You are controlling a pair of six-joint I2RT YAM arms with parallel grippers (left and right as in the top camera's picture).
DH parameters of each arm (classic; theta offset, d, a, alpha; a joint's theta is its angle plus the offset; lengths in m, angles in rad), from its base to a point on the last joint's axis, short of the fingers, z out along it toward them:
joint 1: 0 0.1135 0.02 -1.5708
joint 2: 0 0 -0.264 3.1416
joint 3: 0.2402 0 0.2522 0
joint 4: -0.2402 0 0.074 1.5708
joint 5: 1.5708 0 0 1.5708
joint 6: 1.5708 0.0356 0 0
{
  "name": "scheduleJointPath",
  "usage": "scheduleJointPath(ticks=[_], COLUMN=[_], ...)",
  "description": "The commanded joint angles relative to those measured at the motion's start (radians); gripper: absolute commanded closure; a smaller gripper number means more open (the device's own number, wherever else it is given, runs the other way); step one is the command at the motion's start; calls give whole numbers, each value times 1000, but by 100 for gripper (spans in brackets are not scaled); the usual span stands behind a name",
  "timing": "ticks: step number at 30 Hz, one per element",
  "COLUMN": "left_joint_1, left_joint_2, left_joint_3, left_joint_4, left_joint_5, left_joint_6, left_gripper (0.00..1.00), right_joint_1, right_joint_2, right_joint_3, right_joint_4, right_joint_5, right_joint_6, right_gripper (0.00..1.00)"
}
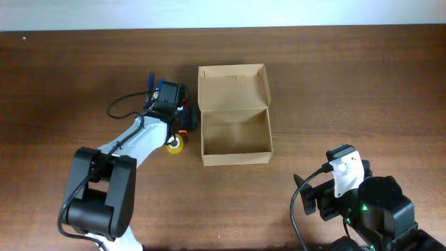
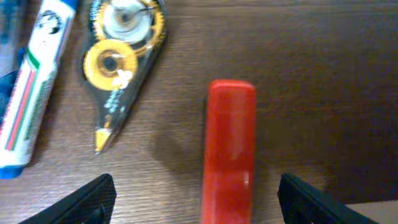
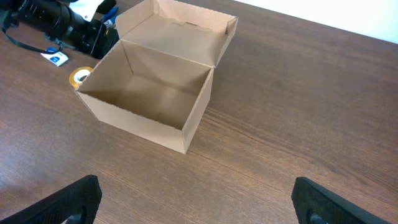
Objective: Pack container
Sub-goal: 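Lower the left gripper and grasp the red stapler, then carry the red stapler into the box and open the left gripper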
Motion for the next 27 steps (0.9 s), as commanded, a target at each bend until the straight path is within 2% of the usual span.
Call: scheduleJointPath(ticks=[1, 3, 6, 13, 18, 21, 27], left_joint_1=[2, 2, 2, 1, -1, -1, -1], left_joint_2=[39, 45, 46, 47, 63, 76, 103], left_joint_3=[13, 13, 13, 13, 13, 13, 13], left_joint_4=[10, 12, 26, 33, 41, 40, 39], left_joint_5=[45, 44, 45, 52, 74, 74, 74], left_joint_6=[27, 28, 28, 27, 27, 27, 27], left_gripper=[18, 18, 25, 26, 32, 32, 48], right_joint_1=[8, 8, 8, 8, 8, 8, 8], right_joint_2=[-7, -7, -7, -7, -7, -7, -7], right_joint_3=[1, 1, 1, 1, 1, 1, 1], right_joint_4=[3, 3, 3, 3, 3, 3, 3], right_joint_5=[5, 5, 5, 5, 5, 5, 5], right_joint_6=[3, 3, 3, 3, 3, 3, 3], right_gripper=[1, 1, 1, 1, 1, 1, 1])
